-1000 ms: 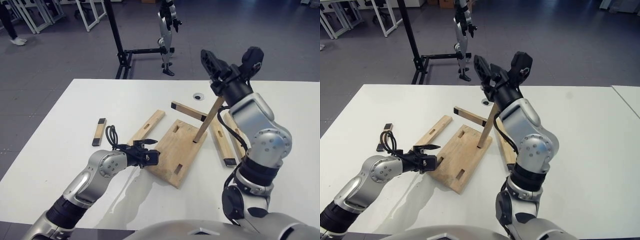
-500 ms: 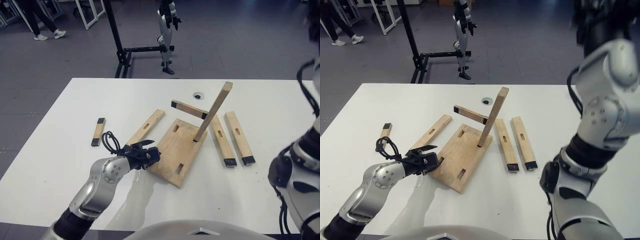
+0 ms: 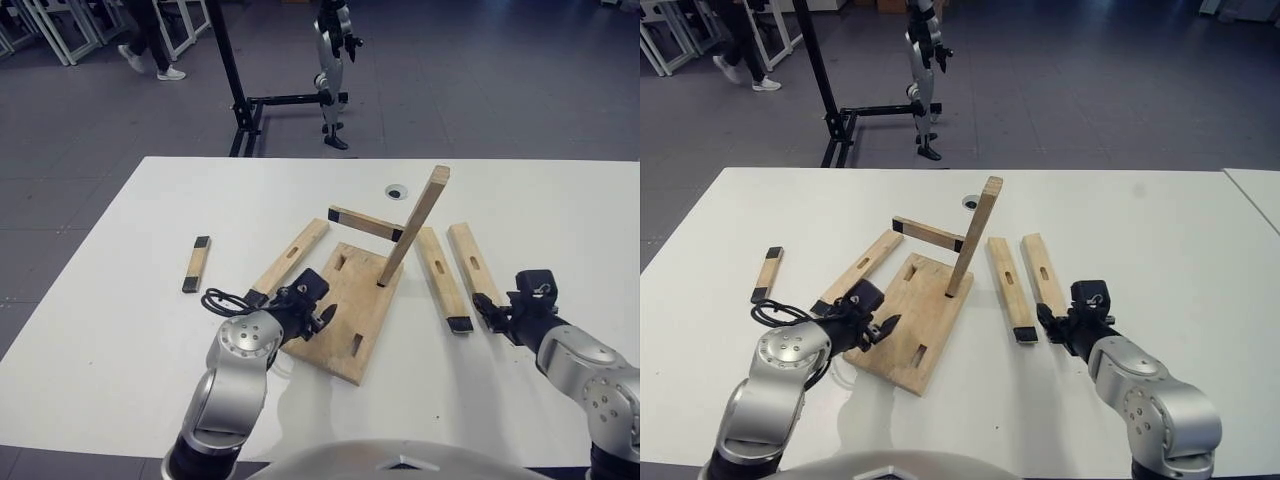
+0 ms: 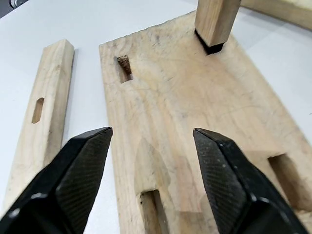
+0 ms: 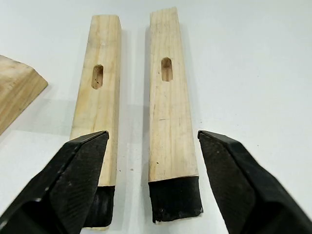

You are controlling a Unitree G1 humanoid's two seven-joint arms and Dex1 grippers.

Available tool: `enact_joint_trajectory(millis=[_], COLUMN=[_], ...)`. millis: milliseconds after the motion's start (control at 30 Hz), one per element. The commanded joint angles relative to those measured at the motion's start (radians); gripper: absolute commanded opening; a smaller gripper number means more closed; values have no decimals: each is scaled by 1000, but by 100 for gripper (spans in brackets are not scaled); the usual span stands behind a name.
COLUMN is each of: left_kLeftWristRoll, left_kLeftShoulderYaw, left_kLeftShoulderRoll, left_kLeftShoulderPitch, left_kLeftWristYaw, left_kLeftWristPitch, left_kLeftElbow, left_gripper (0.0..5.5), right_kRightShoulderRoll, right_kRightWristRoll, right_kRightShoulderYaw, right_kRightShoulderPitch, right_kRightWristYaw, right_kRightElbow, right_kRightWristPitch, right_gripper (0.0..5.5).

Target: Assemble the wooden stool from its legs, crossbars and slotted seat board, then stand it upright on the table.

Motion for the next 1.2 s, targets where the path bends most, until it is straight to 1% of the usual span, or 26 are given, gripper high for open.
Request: enact_joint_trajectory(millis=[33, 100, 167, 200, 233, 300, 333, 400, 600, 667, 733, 800, 933, 967, 1000, 1033, 1200], left_kLeftWristRoll=[-34, -58, -112, -152, -192, -247, -265, -299, -391, -424, -464, -515, -594, -606, -616, -626, -685], left_kLeftShoulderYaw=[-31, 1, 99, 165, 260, 415, 467, 532, 662, 698, 732, 748, 772, 776, 778, 779, 807], left_kLeftShoulderRoll=[69, 60, -71, -164, -271, -402, -429, -448, -510, -515, -499, -443, -262, -236, -208, -190, -117], left_kLeftShoulderPitch=[5, 3, -54, -102, -183, -317, -361, -419, -526, -555, -577, -567, -496, -486, -475, -468, -463], left_kLeftWristYaw=[45, 76, 103, 105, 108, 125, 139, 170, 250, 266, 268, 248, 182, 177, 175, 176, 183], left_kLeftWristPitch=[63, 80, 115, 138, 163, 190, 200, 212, 228, 233, 231, 212, 107, 84, 49, 20, -94], left_kLeftElbow=[-18, -26, -53, -72, -87, -91, -88, -76, -70, -66, -53, -29, 78, 99, 123, 141, 245], left_gripper=[307, 307, 307, 307, 307, 307, 307, 307, 307, 307, 307, 307, 307, 307, 307, 307, 307], right_kRightShoulderRoll=[-11, -11, -31, -36, -45, -58, -65, -79, -86, -95, -100, -110, -127, -133, -140, -146, -150], right_kRightWristRoll=[-18, -35, -55, -66, -81, -112, -126, -149, -213, -250, -280, -305, -297, -293, -289, -288, -281], right_kRightShoulderYaw=[5, -3, -15, -19, -12, 8, 21, 50, 112, 134, 139, 145, 148, 144, 138, 132, 82], right_kRightShoulderPitch=[-46, -69, -74, -70, -63, -48, -44, -35, -1, 15, 21, 17, -17, -26, -34, -40, -104], right_kRightWristYaw=[28, 29, 47, 56, 70, 99, 117, 156, 219, 238, 258, 272, 322, 333, 347, 356, 364], right_kRightElbow=[2, 2, 34, 55, 87, 146, 171, 222, 321, 388, 494, 562, 558, 555, 558, 563, 611], right_kRightWristPitch=[-22, -30, -46, -55, -75, -115, -134, -168, -245, -290, -347, -402, -442, -441, -444, -446, -475], right_gripper=[429, 481, 490, 490, 490, 490, 490, 490, 490, 490, 456, 423, 342, 320, 311, 288, 208])
